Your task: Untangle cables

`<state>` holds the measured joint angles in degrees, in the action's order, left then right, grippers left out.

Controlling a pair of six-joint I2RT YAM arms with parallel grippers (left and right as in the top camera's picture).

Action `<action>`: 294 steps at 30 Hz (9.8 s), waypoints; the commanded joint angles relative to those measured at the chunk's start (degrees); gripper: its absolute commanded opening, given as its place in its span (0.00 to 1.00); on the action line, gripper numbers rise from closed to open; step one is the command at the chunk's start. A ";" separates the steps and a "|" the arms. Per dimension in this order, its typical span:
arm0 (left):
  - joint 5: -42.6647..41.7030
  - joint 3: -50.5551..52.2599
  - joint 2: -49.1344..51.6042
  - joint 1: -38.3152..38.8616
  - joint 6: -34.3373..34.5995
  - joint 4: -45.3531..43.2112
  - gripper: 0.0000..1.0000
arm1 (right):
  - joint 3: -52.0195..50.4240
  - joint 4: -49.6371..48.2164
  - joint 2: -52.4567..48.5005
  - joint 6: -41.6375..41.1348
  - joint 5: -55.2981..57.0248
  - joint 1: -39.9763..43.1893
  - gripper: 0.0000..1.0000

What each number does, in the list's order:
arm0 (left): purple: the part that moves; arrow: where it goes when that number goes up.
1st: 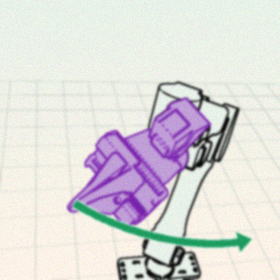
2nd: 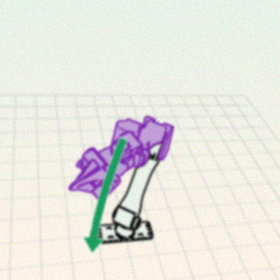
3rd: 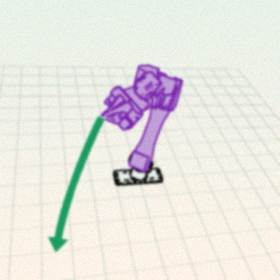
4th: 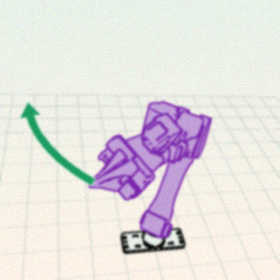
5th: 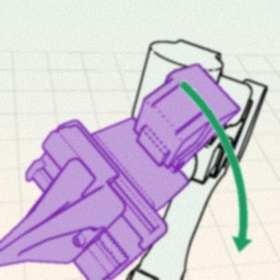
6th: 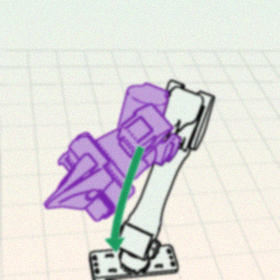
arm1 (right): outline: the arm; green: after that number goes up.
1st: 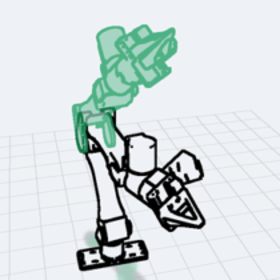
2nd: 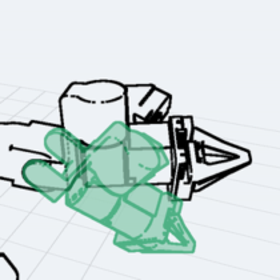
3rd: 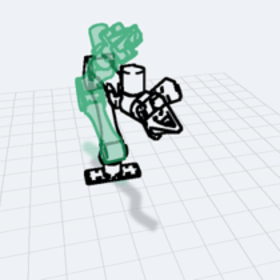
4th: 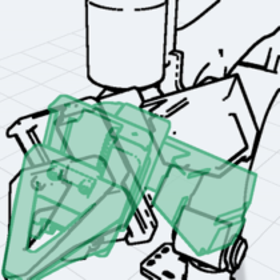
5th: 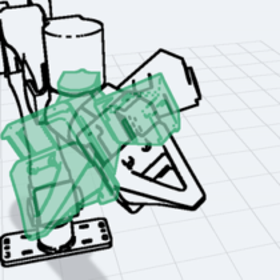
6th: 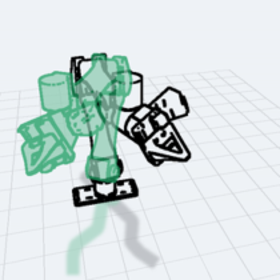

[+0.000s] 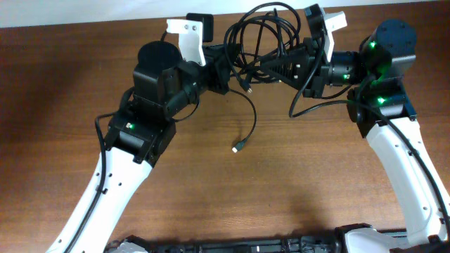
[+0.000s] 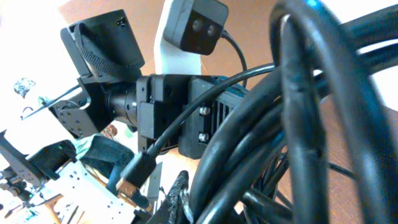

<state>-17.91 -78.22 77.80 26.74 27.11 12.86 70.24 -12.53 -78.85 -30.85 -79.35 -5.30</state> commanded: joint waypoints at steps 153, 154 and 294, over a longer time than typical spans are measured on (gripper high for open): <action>26.05 -0.48 -8.20 -1.03 -23.26 -5.88 0.00 | 0.48 57.92 2.51 2.14 68.48 -1.05 0.99; 27.28 -0.48 -8.61 -1.03 -23.26 -5.49 0.00 | 0.48 58.60 2.51 2.14 69.42 -1.05 0.99; -21.09 -0.48 -7.37 -8.90 -6.82 -12.17 0.00 | 0.50 18.62 -3.76 24.44 11.87 -8.13 0.04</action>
<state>-38.81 -77.89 69.65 17.63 19.40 1.02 70.30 6.57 -82.37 -4.32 -65.98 -13.04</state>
